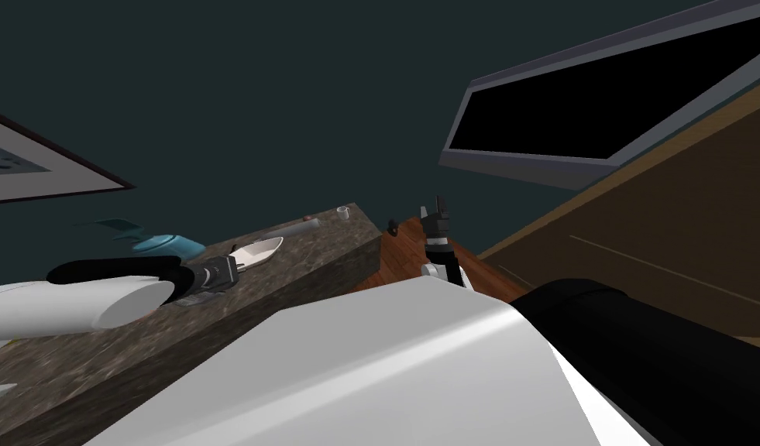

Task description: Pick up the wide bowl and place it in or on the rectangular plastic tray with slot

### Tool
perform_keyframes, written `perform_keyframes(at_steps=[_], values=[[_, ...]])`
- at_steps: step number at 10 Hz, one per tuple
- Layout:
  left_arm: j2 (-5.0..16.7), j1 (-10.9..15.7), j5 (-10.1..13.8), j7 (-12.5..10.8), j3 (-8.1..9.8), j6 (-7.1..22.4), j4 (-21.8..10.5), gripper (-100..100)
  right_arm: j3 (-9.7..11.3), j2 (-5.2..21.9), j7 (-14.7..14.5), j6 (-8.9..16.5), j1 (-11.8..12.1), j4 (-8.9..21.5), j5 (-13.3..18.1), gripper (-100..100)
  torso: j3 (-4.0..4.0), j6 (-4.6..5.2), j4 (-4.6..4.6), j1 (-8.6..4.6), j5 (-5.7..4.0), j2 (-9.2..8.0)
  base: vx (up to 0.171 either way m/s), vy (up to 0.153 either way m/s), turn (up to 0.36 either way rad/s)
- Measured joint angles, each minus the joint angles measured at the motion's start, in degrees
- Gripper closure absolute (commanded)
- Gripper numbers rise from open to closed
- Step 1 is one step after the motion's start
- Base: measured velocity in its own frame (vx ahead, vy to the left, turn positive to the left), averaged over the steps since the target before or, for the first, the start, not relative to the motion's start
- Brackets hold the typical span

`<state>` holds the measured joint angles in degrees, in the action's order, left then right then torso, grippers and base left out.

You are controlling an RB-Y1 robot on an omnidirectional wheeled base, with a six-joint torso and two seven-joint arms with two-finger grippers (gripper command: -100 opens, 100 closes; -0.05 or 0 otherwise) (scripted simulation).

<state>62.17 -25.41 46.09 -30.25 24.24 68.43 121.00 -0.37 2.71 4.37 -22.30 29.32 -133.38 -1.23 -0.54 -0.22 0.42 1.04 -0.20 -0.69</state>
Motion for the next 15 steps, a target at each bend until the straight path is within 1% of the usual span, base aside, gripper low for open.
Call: perform_keyframes(at_steps=[1,3,4,6,8,11,15], values=[[0.7,-0.1,0.1,-0.6,0.76,0.9,0.4,100,0.0,0.0,0.0,0.0,0.0,0.0,0.0,0,-0.02,-0.02,0.0,-0.14,0.0,-0.05,-0.12,0.132,-0.061],[2.7,0.6,0.5,-2.1,1.74,3.3,0.6,100,0.0,0.0,0.0,0.0,0.0,0.0,0.0,0,-0.03,-0.03,0.03,-0.22,-0.04,-0.04,-0.114,0.142,-0.108],[3.6,0.7,0.8,-2.7,2.66,4.4,0.5,100,0.0,0.0,0.0,0.0,0.0,0.0,0.0,0,-0.03,-0.03,0.04,-0.2,-0.06,-0.01,-0.091,0.157,-0.174],[6.0,1.3,2.1,-4.4,4.74,6.9,-1.0,100,0.0,0.0,0.0,0.0,0.0,0.0,0.0,0,0.05,0.0,0.04,-0.21,-0.06,0.15,-0.054,0.13,-0.247],[7.8,1.7,4.4,-5.9,6.49,8.5,-3.8,100,0.0,0.0,0.0,0.0,0.0,0.0,0.0,0,0.23,0.04,-0.02,-0.51,-0.1,0.49,0.029,0.046,-0.177],[9.8,2.6,7.9,-8.9,7.7,10.7,-6.6,100,0.0,0.0,0.0,0.0,0.0,0.0,0.0,0,0.41,0.09,-0.07,-0.87,-0.17,0.81,0.069,0.008,-0.159],[11.5,3.2,12.2,-11.2,9.04,12.0,-10.1,100,0.0,0.0,0.0,0.0,0.0,0.0,0.0,0,0.39,0.0,-0.06,-0.87,-0.15,0.79,0.057,0.005,-0.112]])
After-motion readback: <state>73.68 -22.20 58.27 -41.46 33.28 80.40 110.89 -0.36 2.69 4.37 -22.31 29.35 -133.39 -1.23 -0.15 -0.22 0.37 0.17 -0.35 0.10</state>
